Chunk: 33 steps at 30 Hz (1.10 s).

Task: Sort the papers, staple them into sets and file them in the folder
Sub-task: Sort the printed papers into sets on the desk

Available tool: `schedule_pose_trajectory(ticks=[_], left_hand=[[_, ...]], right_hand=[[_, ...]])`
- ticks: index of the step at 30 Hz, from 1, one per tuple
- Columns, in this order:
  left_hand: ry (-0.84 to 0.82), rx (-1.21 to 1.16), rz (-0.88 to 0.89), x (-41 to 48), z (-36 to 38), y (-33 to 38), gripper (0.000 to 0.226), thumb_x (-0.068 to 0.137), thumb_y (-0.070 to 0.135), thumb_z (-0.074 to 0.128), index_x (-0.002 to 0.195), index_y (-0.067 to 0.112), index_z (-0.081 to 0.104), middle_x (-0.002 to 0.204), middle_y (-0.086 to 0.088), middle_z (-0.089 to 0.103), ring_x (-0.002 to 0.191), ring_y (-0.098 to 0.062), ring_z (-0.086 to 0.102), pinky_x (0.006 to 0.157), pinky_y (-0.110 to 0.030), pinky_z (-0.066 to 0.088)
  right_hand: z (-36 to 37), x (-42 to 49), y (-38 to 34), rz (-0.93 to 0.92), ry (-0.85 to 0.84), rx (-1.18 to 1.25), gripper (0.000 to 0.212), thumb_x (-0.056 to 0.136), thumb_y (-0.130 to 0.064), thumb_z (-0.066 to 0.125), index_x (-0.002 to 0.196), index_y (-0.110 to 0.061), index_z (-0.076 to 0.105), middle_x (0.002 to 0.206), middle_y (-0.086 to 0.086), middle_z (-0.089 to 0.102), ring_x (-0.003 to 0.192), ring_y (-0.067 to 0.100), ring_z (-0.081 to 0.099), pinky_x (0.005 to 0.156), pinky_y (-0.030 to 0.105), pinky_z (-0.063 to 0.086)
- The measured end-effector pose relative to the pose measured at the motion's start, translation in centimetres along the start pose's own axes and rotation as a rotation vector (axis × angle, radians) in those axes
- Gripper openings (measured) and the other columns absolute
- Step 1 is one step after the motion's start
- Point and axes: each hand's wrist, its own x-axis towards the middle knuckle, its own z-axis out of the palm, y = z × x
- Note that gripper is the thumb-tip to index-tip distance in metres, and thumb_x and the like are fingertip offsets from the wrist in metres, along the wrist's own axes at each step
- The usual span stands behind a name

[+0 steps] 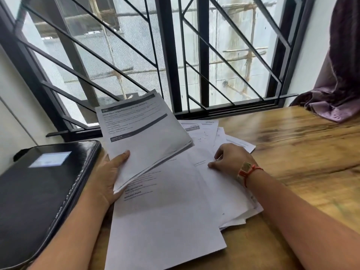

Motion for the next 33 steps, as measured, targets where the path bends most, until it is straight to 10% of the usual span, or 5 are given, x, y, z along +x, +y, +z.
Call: schedule_pose_trajectory(ticks=[7,19,33], left_hand=[[0.039,0.071,-0.015,-1.0,1.4,0.0,0.029,0.098,0.002,0.053,0.108,0.018,0.074,0.112,-0.013,0.074,0.096,-0.031,0.074,0.072,-0.044,0.063],[0.039,0.181,0.032,-1.6,1.8,0.5,0.025,0.095,0.003,0.058,0.115,0.017,0.066,0.11,-0.012,0.075,0.093,-0.029,0.074,0.071,-0.038,0.063],[0.043,0.16,0.07,-1.8,2.1,0.8,0.026,0.093,0.006,0.059,0.116,0.017,0.065,0.106,-0.01,0.076,0.088,-0.024,0.075,0.065,-0.032,0.062]], right_hand=[[-0.5,0.7,0.4,-0.015,0.031,0.128,0.008,0.086,-0.03,0.07,0.084,-0.022,0.073,0.097,0.0,0.073,0.09,0.018,0.064,0.075,0.026,0.048],[-3.4,2.0,2.2,-0.145,0.902,0.483,0.012,0.096,-0.016,0.058,0.107,-0.014,0.063,0.098,0.007,0.073,0.088,0.032,0.068,0.073,0.035,0.053],[-4.5,1.7,1.5,-0.499,0.956,0.45,0.062,0.087,0.009,0.057,0.145,-0.007,0.046,0.145,0.01,0.05,0.133,0.017,0.045,0.111,0.011,0.03]])
